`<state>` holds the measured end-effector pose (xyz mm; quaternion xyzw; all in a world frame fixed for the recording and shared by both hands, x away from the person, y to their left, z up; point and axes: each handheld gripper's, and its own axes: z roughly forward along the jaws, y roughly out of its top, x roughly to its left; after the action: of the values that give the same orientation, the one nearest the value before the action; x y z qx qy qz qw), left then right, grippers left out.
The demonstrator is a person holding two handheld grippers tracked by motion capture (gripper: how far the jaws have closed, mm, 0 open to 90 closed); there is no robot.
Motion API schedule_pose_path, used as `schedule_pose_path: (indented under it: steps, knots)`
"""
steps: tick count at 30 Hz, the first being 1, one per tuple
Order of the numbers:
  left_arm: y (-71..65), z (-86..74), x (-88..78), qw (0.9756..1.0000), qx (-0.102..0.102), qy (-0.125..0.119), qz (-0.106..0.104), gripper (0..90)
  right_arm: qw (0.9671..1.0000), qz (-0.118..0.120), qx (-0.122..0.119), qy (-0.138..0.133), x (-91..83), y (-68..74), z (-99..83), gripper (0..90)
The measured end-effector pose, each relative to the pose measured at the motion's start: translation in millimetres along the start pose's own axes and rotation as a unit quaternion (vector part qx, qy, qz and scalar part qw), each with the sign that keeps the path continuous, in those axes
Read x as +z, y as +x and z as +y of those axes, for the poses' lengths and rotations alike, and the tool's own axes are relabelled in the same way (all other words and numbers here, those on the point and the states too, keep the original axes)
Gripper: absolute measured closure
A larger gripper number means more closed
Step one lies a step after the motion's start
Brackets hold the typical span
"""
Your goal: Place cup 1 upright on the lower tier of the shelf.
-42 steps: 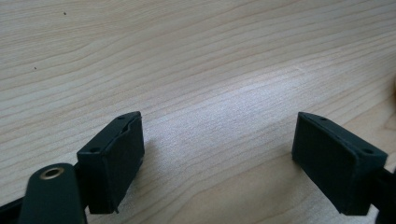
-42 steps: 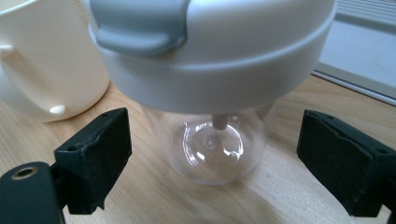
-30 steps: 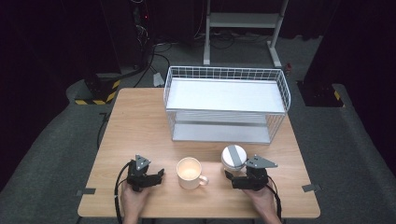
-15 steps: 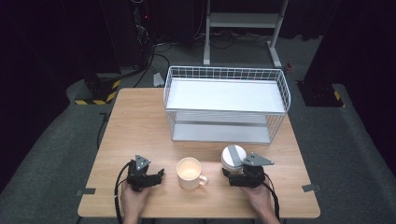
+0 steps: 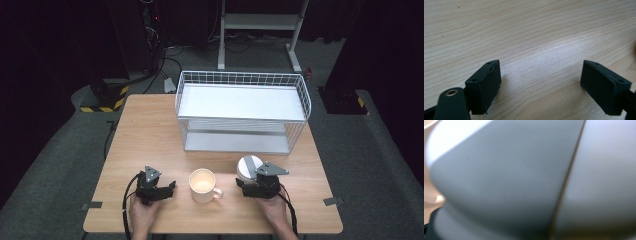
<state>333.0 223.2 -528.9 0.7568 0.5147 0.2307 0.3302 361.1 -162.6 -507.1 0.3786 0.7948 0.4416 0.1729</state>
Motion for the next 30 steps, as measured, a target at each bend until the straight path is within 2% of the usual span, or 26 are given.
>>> schedule_pose_path:
  steps: [11, 30]
  knots:
    - [-0.2, 0.0, 0.1, 1.0000, -0.001, -0.001, 0.000, 17.3, 0.9999, -0.006, -0.013, -0.004, -0.1, 0.2, 0.3, 17.6]
    - [0.0, 0.0, 0.1, 1.0000, -0.002, -0.001, 0.001, 17.3, 0.9992, -0.003, -0.038, -0.006, 1.1, 0.4, 1.0, 18.3]
